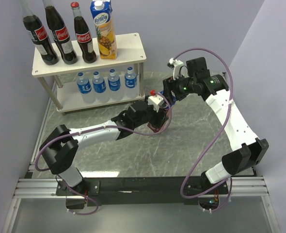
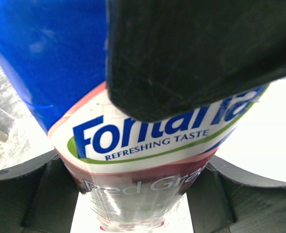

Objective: Place and organize the beverage onto the shelf
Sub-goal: Pick up the drink from the center of the board.

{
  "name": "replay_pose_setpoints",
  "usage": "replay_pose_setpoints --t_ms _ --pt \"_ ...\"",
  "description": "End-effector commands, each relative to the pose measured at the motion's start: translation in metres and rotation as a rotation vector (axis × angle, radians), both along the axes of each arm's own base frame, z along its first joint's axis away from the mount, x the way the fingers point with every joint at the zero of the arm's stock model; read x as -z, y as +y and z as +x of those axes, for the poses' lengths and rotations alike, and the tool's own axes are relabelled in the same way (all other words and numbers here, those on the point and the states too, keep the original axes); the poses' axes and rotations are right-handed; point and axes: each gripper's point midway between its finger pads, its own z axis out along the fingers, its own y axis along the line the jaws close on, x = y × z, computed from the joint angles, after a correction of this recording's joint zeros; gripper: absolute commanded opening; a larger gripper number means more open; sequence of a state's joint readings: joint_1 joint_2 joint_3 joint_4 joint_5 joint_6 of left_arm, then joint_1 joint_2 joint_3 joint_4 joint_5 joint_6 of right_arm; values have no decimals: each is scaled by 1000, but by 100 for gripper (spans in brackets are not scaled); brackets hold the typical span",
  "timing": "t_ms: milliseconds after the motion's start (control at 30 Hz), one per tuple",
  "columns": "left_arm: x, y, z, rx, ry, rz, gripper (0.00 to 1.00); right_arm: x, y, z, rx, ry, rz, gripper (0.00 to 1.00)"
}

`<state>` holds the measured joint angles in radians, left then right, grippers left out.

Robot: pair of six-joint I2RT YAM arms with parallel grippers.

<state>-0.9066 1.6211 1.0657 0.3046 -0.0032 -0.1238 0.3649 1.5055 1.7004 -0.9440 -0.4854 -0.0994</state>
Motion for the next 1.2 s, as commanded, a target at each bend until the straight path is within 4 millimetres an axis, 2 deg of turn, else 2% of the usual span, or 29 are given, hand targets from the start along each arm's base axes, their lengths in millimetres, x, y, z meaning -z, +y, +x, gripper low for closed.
replay_pose_setpoints --t_ms 0,233,367,400,633,733,933,1167 --pt "-32 -14 -1 44 -37 -63 55 -100 18 -14 -89 -281 212 0" --pt "-35 -14 -4 65 -46 -64 45 -102 16 -15 -90 -283 226 0" --pt "-39 -14 -6 73 -54 -78 43 -102 17 -16 -102 -282 227 0" --pt "-42 -13 -6 71 -57 -85 42 -103 18 -18 -109 -280 229 2" --pt "-51 -7 -11 65 -78 -106 37 -105 18 -20 -116 -285 238 38" --pt "-53 -4 -12 62 -83 -112 36 -108 18 -21 -113 -291 246 47" --pt "-52 -1 -15 62 -82 -110 35 -113 16 -21 -101 -294 260 61" --pt "-52 1 -17 72 -82 -109 35 -124 14 -24 -92 -304 282 69"
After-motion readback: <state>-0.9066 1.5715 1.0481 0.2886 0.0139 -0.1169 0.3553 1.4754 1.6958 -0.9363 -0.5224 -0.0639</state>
